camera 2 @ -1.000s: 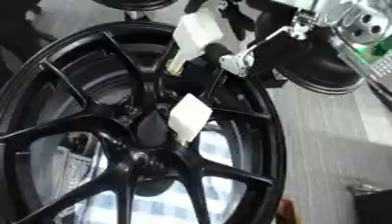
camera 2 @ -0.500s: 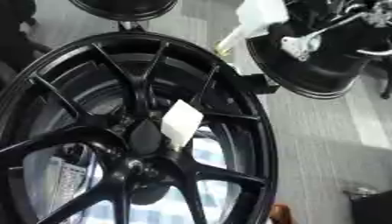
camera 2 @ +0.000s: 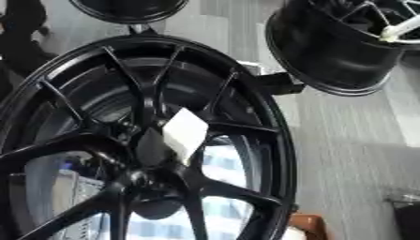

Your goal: Pull the pin out of the wheel hub.

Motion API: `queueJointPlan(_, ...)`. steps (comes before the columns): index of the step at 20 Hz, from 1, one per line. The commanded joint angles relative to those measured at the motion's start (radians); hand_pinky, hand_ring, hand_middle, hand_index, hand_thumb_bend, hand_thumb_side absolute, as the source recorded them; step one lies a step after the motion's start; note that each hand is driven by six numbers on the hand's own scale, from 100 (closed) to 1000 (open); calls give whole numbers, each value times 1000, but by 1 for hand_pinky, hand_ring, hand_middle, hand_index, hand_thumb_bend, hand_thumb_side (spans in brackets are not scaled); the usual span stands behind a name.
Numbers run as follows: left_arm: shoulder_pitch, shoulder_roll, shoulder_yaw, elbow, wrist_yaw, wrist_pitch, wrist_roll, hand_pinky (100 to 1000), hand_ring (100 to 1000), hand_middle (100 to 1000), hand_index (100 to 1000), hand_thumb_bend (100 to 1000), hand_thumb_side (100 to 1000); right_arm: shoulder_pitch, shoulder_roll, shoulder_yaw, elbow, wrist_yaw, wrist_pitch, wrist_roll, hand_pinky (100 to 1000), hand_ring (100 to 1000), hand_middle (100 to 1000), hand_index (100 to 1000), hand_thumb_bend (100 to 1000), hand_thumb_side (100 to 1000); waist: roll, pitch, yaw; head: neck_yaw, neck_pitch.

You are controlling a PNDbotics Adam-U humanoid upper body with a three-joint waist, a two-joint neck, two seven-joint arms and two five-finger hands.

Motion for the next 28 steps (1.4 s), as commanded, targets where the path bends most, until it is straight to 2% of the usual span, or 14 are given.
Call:
queueJointPlan(1,-1,-2,-7,-17,-11,-4,6,890,697,631,819,100,705,45,17,-81,43,51,19,25,897,851,799,832,301,100,13,-19,-10,4,9)
queueJointPlan(4,2,-5,-11,-17,-10,-6,4,890,697,631,820,100,701,117,66,-138,10,96,7,38,887,850,809,847,268,100,26,-24,-16,-4,20)
queueJointPlan(5,3,-5,-13,-17,-9,-7,3,890,697,631,820,100,699,140,81,-154,-9,110,-1,33,874,832,794,846,224,100,31,-26,-16,-7,24)
queueJointPlan(10,4,-7,-26,-17,1,-11,-9,891,708,631,820,100,697,265,151,-224,-130,187,-72,-34,847,778,745,837,146,100,47,-35,-7,-32,37)
queueJointPlan(12,5,-8,-30,-17,4,-12,-15,891,710,631,820,100,697,318,176,-254,-183,216,-96,-67,831,732,690,816,109,100,51,-38,-1,-41,40)
queueJointPlan(13,5,-8,-33,-17,5,-12,-17,891,710,631,820,100,695,342,185,-269,-208,220,-103,-82,806,656,602,788,100,100,52,-39,3,-46,42)
queueJointPlan(15,6,-8,-38,-17,9,-13,-22,890,710,631,820,100,694,390,203,-307,-256,204,-126,-111,773,579,513,751,100,100,55,-43,12,-54,48)
queueJointPlan(18,6,-9,-45,-17,15,-13,-31,889,710,631,820,100,694,428,207,-343,-289,164,-167,-156,756,569,497,748,100,111,60,-48,23,-64,55)
queueJointPlan(21,3,-9,-48,-17,20,-15,-37,889,709,630,819,100,692,412,191,-312,-293,116,-215,-204,752,572,503,751,100,113,63,-47,29,-66,55)
queueJointPlan(25,-1,-10,-52,-17,25,-18,-41,889,709,630,819,100,690,389,160,-227,-294,52,-281,-270,765,577,506,749,100,100,69,-44,37,-70,52)
queueJointPlan(28,-3,-11,-54,-17,27,-20,-44,889,709,630,819,100,689,372,138,-159,-294,52,-325,-314,773,573,502,743,100,100,73,-42,42,-72,53)
